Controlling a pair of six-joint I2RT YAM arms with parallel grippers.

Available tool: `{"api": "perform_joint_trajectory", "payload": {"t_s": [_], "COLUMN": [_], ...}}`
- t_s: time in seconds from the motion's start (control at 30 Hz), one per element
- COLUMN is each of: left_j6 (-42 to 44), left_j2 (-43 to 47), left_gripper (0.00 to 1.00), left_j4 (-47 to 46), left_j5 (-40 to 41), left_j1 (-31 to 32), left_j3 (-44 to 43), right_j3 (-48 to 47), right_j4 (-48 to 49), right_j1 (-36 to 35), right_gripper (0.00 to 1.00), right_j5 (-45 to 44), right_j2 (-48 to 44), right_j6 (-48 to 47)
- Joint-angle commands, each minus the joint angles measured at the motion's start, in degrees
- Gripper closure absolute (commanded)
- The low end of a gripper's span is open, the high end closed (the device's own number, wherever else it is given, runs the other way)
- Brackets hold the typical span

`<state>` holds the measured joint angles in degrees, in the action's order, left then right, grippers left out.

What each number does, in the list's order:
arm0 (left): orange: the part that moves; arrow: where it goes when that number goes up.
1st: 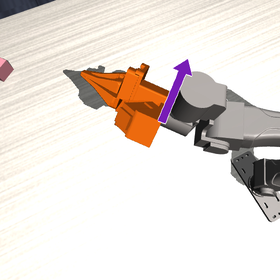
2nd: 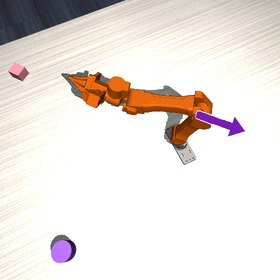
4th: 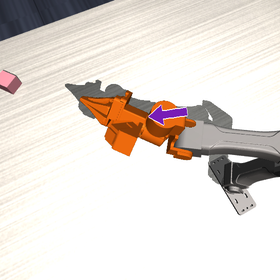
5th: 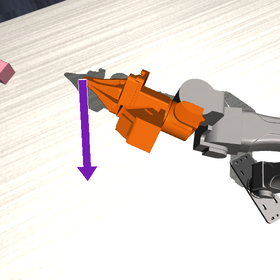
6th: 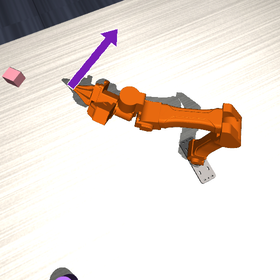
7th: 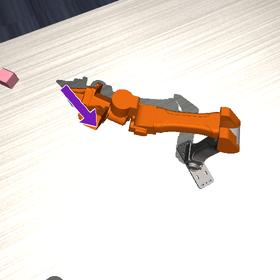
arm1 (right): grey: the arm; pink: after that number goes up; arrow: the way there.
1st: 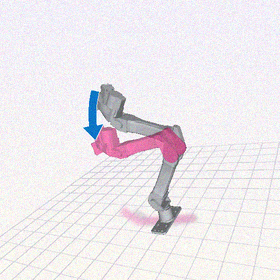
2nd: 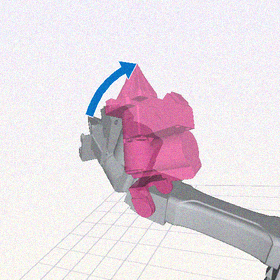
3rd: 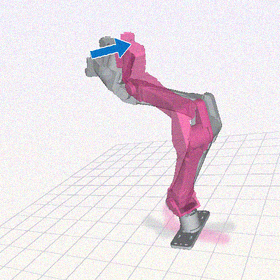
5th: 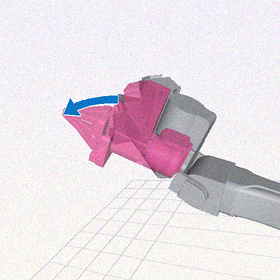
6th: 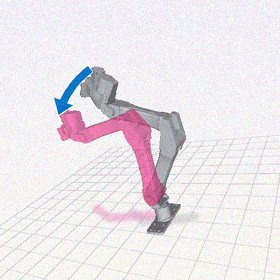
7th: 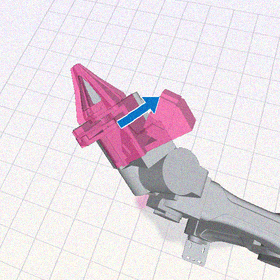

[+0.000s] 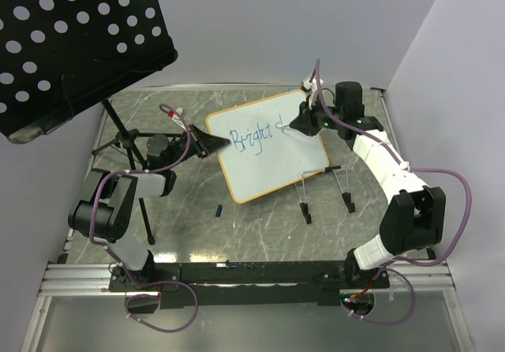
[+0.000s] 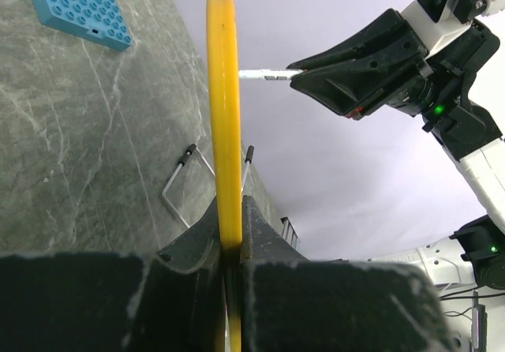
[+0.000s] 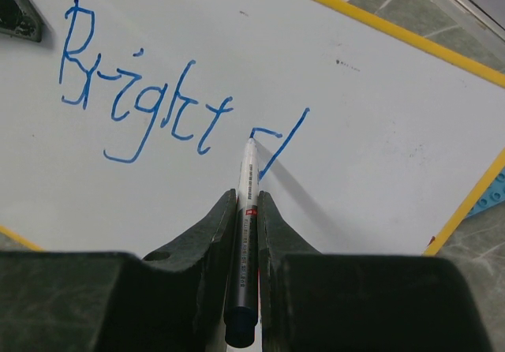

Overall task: Write a sentence on the whiteboard
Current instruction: Write on the whiteboard with the whiteboard.

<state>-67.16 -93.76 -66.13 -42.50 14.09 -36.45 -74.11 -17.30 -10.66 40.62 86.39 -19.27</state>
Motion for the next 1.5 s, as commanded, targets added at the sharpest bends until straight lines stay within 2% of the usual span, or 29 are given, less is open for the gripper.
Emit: {"api": "perform_joint_trajectory", "payload": {"t_s": [0.0, 0.27, 0.93, 1.47], "left_j6": [-2.98, -3.16, -3.51, -3.24], "left_j2": [3.31, 3.58, 3.49, 3.32], "left_gripper": [0.99, 0.99, 0.99, 0.99], "left_j4": [-16.75, -16.66, -17.45, -17.37], "left_j5": [0.05, -0.21, -1.01, -0.83], "left_j1": [-0.46, -0.73, -0.82, -1.17], "left_j3": [-2.75, -2.75, -2.4, -2.23], "right_j3": [1.51, 2.83, -4.82, 2.38], "right_j4": [-1.33, -1.6, -0.1, -1.6], "right_j1": [-0.33, -0.24, 0.02, 0.46], "right_gripper": [1.0, 1.0, 1.0, 1.0], "right_j5": [0.34, -1.24, -3.71, -2.92], "right_j2": [-2.89, -3.86, 0.97, -2.89], "right_j6": [-1.91, -2.36, 0.11, -1.91]}}
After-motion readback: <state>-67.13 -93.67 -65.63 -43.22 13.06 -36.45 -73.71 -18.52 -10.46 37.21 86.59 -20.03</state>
